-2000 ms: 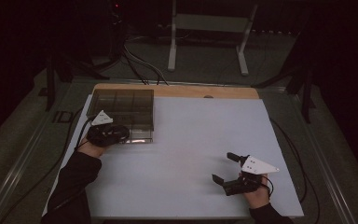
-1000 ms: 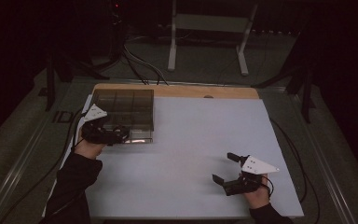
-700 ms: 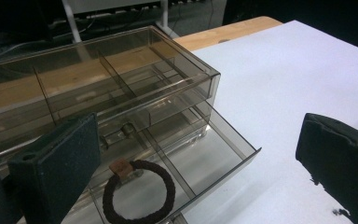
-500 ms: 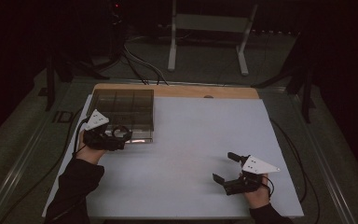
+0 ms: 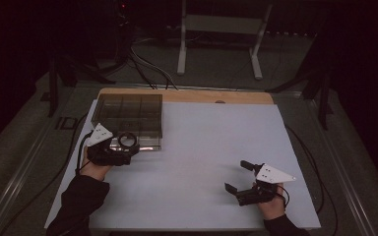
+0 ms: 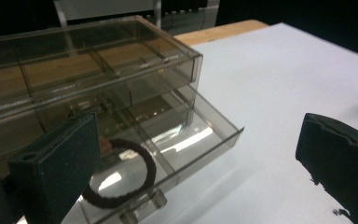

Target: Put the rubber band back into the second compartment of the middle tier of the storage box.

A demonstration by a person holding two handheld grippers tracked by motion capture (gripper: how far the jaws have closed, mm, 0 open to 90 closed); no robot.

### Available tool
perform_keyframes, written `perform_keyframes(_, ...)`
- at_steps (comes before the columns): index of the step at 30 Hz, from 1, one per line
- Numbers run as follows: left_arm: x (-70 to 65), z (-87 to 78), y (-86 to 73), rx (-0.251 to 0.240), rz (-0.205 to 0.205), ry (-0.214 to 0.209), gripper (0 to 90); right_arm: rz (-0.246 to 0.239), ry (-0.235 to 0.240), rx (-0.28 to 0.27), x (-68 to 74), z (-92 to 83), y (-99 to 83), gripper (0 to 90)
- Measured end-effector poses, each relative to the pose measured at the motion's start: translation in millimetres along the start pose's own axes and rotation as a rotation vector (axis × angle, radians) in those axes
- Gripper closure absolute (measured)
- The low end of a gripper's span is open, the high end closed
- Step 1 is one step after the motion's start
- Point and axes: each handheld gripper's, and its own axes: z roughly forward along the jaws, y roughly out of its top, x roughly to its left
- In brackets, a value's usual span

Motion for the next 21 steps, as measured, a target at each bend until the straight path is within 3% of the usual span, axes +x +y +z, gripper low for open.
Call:
perform_keyframes(10, -7.0, -4.0, -16.6, 0.020, 0.014, -0.006, 0.8, -0.004, 0.003, -0.002, -0.2, 0.5, 0.6, 0.0)
perform_keyframes(17, -13.0, -6.0, -27.4, 0.030, 0.017, -0.037, 0.8, -0.002, 0.002, 0.001, -0.2, 1.0, 0.3, 0.0)
perform_keyframes(21, -18.4, -4.8, -33.4, 0.036, 0.043, -0.061, 0.9, -0.001, 0.000, -0.003, -0.4, -0.2, 0.4, 0.0)
